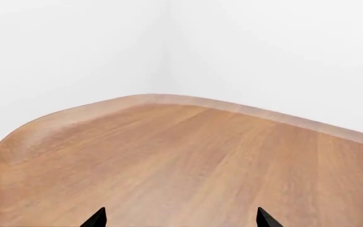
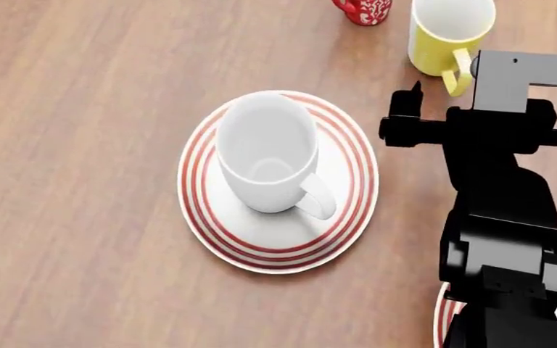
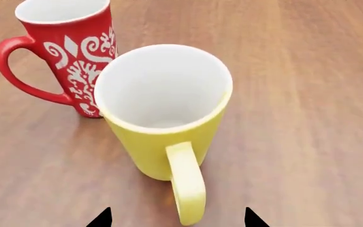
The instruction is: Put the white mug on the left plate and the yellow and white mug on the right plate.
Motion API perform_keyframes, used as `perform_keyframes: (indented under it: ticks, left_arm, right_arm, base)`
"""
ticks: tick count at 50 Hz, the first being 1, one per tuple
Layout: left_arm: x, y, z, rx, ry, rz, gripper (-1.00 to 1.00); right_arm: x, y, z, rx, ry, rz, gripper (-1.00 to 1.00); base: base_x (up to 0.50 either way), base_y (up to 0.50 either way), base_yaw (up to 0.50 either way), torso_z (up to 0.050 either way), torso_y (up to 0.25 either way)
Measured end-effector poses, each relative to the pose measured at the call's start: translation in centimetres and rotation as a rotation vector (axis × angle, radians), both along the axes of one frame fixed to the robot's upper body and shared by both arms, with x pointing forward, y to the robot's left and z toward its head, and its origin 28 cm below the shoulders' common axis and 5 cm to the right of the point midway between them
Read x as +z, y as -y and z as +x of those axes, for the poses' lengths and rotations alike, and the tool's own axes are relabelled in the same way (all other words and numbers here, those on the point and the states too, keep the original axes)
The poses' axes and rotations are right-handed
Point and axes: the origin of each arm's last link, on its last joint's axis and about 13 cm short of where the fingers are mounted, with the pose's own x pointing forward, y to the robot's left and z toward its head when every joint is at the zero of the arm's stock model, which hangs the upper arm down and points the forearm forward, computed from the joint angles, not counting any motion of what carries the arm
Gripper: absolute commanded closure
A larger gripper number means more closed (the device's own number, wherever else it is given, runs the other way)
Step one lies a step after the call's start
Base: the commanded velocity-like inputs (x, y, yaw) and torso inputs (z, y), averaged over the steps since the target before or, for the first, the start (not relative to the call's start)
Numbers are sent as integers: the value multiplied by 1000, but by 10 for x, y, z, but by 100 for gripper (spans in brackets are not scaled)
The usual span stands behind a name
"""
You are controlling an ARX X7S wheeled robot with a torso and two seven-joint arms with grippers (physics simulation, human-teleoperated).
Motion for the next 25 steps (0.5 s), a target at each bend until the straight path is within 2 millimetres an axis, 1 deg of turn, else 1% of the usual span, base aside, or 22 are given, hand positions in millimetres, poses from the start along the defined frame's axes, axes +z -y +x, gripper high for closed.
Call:
perform_keyframes:
  ticks: [8, 22, 25]
  left_arm:
    - [0, 0, 0, 1, 0, -2, -100]
    - [0, 0, 1, 2, -1, 1, -100]
    - [0, 0, 0, -1, 3, 5, -100]
  right_arm:
    - [1, 0, 0, 0, 9, 2, -100]
    - [15, 1, 3, 2, 73, 4, -100]
    - [19, 2, 4, 1, 88, 4, -100]
  base:
    - [0, 0, 0, 0, 0]
    - [0, 0, 0, 0, 0]
    - [0, 0, 0, 0, -203]
